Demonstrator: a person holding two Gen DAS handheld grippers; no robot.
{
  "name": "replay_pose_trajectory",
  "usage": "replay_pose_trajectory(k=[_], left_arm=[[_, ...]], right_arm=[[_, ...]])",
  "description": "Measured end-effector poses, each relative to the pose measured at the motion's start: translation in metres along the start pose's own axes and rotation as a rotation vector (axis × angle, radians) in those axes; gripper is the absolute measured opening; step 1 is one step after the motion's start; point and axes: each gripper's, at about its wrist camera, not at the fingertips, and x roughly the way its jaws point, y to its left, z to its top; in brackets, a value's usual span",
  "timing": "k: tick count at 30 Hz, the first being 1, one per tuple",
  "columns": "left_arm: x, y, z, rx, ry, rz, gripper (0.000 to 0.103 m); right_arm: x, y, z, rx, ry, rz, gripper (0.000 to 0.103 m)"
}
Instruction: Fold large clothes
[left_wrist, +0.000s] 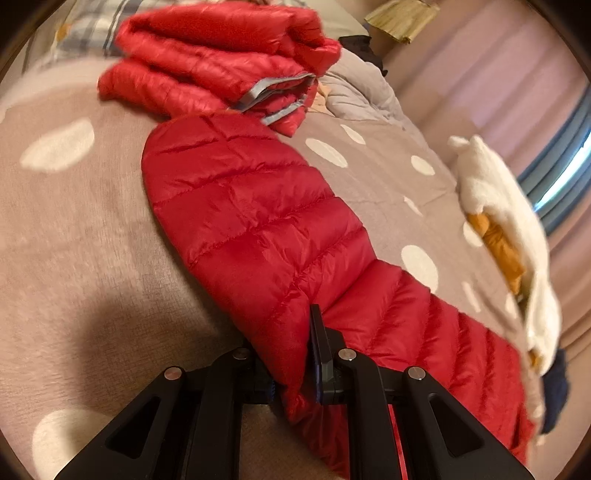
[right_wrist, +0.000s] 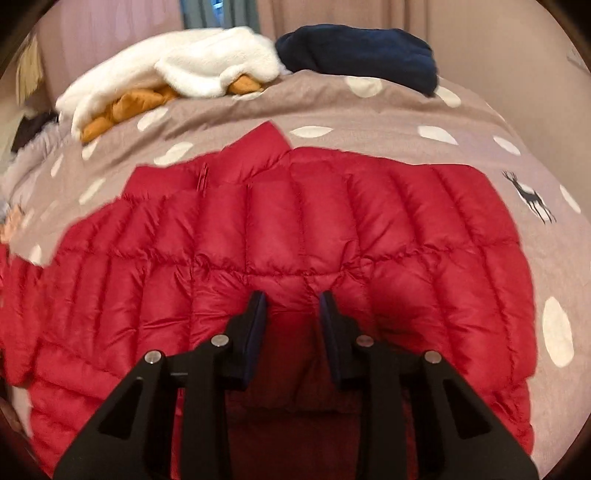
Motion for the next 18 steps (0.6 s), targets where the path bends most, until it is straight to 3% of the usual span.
replay_pose_trajectory(k=[3,6,9,14,18], left_arm=[[-0.004,-0.027,0.000,0.123,-0.019,0.107,0.014],[-0.016,-0.053,-0.003,0.224,-0.076,0.104,0.014],[-0.025,-0.083,-0.008,0.304,-0.094,0.089,0.014],[-0.062,-0.153,-0.028,0.441,-0.147,-0.073,0.014],[-0.090,-0.216,-0.068,0.575,-0.161,-0.221,0.014]], right_arm=[[-0.022,-0.024,0.004,0.035,-0.056,-0.075,0.031],[-0.034,-0.053,0.006,0.060,-0.119,-0.187,0.037],[-0.017,-0.077,-0.001,0.069,-0.069,-0.245,0.043],[0.000,-0.120,-0.024,0.249,-0.060,-0.151,0.070],[0.000,-0.132,-0.027,0.304,-0.066,-0.117,0.074]])
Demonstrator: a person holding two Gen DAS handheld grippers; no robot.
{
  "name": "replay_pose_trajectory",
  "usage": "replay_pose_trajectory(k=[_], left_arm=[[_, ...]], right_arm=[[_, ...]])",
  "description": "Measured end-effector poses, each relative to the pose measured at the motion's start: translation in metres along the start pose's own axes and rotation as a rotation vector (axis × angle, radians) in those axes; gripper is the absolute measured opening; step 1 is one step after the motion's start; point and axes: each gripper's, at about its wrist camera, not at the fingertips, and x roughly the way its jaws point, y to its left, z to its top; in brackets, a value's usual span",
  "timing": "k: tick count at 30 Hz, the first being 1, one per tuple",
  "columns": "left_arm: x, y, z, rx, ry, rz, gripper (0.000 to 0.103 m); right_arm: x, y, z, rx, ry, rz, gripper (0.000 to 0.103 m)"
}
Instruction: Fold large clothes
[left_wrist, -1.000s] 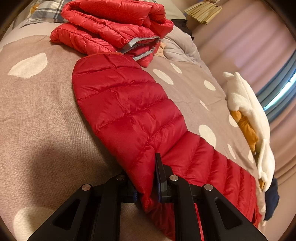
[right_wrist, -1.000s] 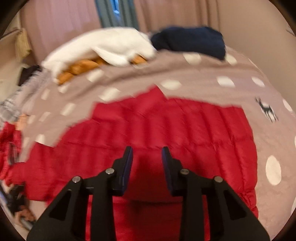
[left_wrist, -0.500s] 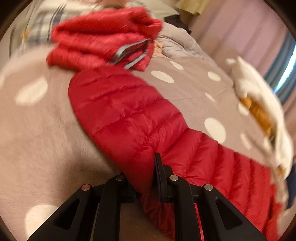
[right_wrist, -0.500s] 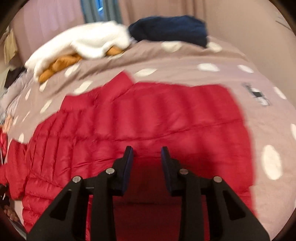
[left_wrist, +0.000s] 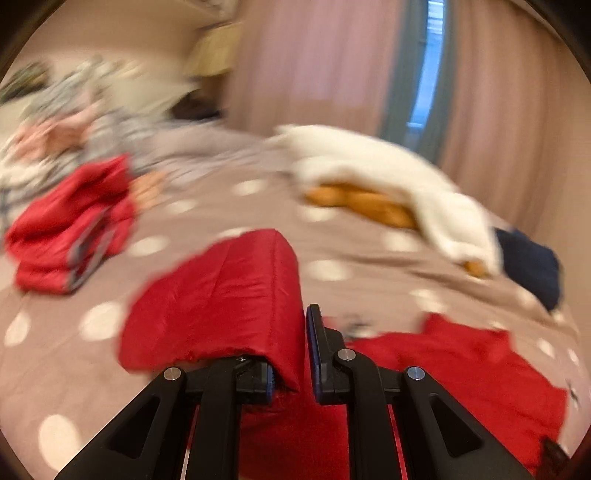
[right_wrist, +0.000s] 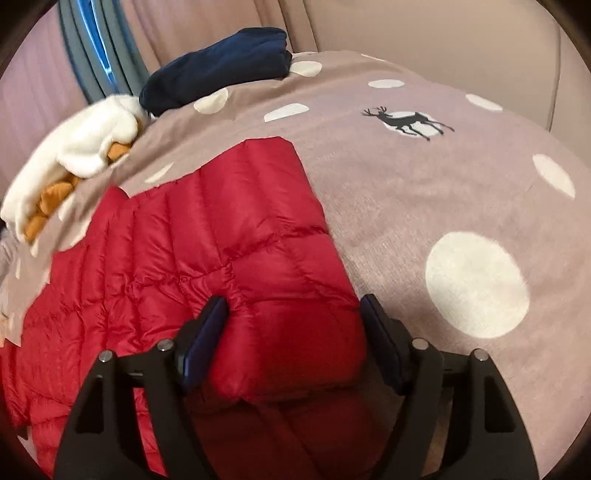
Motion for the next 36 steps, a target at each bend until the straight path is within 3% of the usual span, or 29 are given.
replay_pose_trajectory(k=[3,7,11,14,15,17,19,25,33,36], left_arm=[[-0.005,-0.054,-0.011,0.054,0.016,-0.107,0.014],[-0.002,-0.114,-0.045,0.100,0.113,-0.267,0.014],[0.013,-0.152,-0.073,0.172,0.264,-0.251,0.014],[0.018,-0.151,-0.072,0.140,0.332,-0.236,0.018],[0.017,-0.147,-0.067,0.122,0.333,-0.222,0.023],[0.008,-0.137,-0.053,0.088,0.300,-0.204,0.046],[-0.010,-0.136,-0.044,0.078,0.233,-0.197,0.057],[-0.057,-0.144,-0.031,0.121,0.119,-0.232,0.062],[-0.082,-0.118,-0.021,0.009,0.108,-0.160,0.062],[-0.090,-0.106,-0.022,0.006,0.075,-0.102,0.063]], right_arm=[[0.000,0.008,-0.002,-0.030,0.003,-0.031,0.075],[0.002,0.005,-0.002,-0.009,0.002,-0.008,0.075],[0.001,0.005,-0.003,-0.012,0.000,-0.010,0.075],[0.001,0.006,-0.002,-0.010,0.000,-0.010,0.075],[0.000,0.006,-0.002,-0.011,0.001,-0.014,0.075],[-0.006,0.006,-0.001,-0.006,0.009,-0.028,0.076],[-0.015,0.007,-0.002,0.005,0.010,-0.039,0.076],[-0.054,0.025,-0.001,-0.018,-0.022,-0.006,0.076],[-0.138,0.048,0.004,-0.077,-0.184,0.047,0.076],[-0.164,0.060,0.003,-0.115,-0.221,0.102,0.084]])
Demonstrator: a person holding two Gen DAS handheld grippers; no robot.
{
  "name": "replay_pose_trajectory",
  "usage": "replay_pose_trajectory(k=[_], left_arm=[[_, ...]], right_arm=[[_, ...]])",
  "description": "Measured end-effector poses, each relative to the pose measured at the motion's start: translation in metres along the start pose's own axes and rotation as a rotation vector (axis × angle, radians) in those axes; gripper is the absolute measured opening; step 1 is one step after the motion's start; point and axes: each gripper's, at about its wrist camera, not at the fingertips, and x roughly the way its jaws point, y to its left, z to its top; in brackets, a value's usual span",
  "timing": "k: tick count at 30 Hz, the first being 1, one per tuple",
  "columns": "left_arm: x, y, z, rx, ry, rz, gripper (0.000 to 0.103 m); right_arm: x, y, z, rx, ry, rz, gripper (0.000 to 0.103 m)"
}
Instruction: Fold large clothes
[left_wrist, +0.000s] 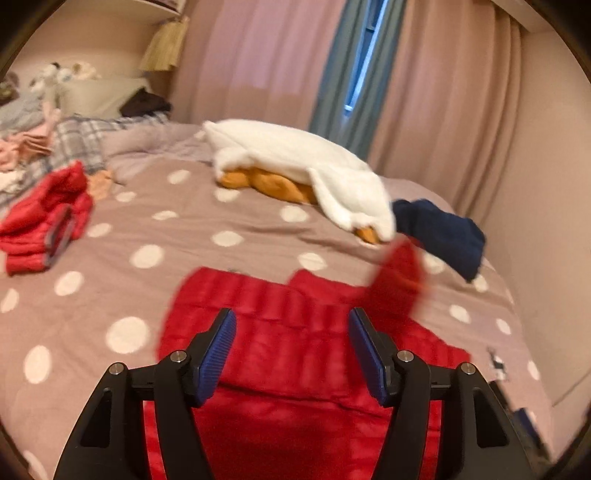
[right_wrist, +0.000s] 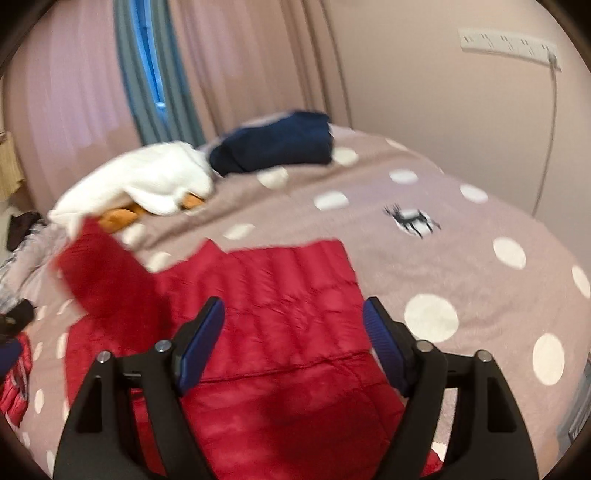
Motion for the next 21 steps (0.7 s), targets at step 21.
replay_pose_trajectory(k=[21], left_arm=[[0.056,0.044,-0.019,-0.058,0.096,0.140,0.065]], right_arm=[[0.019,0.047,-0.012,-0.143,0.028,0.045,0.084]])
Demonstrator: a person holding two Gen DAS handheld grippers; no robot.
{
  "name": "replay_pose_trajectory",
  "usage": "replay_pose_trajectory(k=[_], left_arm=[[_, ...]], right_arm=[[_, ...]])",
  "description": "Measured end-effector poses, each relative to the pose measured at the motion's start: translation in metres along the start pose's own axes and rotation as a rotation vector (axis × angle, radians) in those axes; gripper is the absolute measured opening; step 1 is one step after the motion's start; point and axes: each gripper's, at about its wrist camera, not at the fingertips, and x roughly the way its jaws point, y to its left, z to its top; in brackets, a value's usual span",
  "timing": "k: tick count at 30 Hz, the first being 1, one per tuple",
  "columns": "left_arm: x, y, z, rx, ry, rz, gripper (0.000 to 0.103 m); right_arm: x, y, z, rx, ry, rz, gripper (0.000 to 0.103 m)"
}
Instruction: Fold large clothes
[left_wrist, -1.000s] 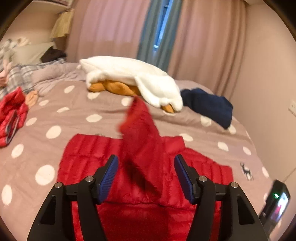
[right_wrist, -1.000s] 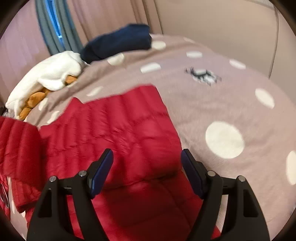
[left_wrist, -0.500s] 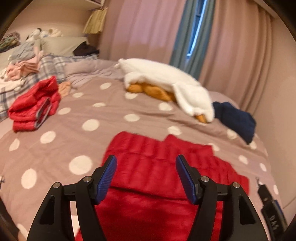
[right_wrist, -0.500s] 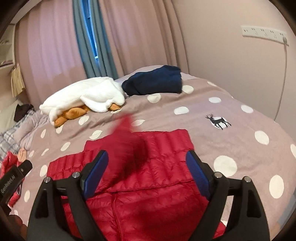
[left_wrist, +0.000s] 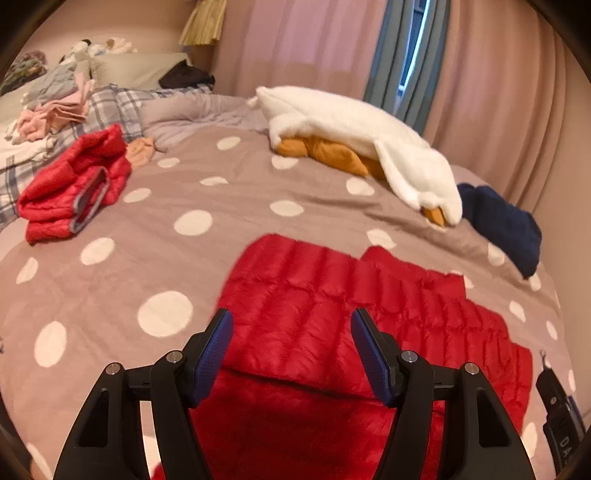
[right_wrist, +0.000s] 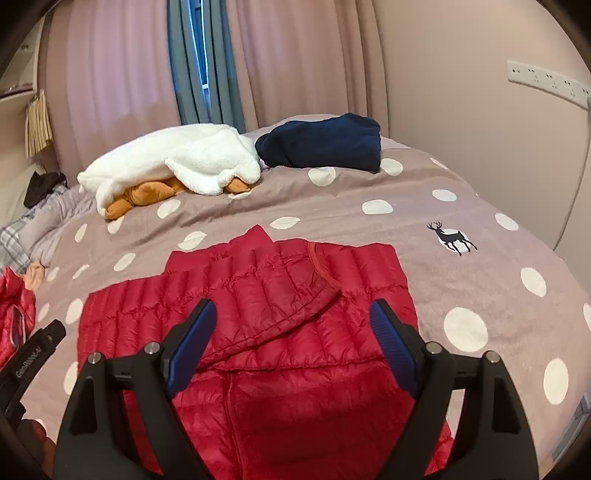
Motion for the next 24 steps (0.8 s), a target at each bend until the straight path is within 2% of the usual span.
replay_pose_trajectory(k=[3,6,9,11,14,16,24], left_arm=[[0.022,-0.009,-0.007,0.025,0.044,0.037,0.065],[0.045,-0.013,-0.017,0.042,0.055,0.039,0.065],[0.070,-0.022,-0.029,0.110,0.039,0.084,0.065],[0.088,-0.028,-0.041,0.168,0.060,0.094,0.065],[0.097,-0.031,-0.047,0.194,0.084,0.078,0.066],[0.096,-0.029,-0.047,0.191,0.086,0.076,0.066],[0.101,-0.023,-0.045,0.162,0.110,0.050,0.069]], right_arm=[[0.026,0.001,0.000,-0.003,0.030,0.016,0.081],[0.058,0.004,-0.001,-0.028,0.087,0.009,0.071],[0.092,0.009,-0.008,-0.111,0.103,-0.072,0.069],[0.116,0.009,-0.021,-0.146,0.138,-0.091,0.070],[0.139,-0.001,-0.040,-0.108,0.176,-0.059,0.077],[0.140,-0.004,-0.037,-0.087,0.185,-0.062,0.083],[0.145,-0.005,-0.038,-0.073,0.205,-0.071,0.093]])
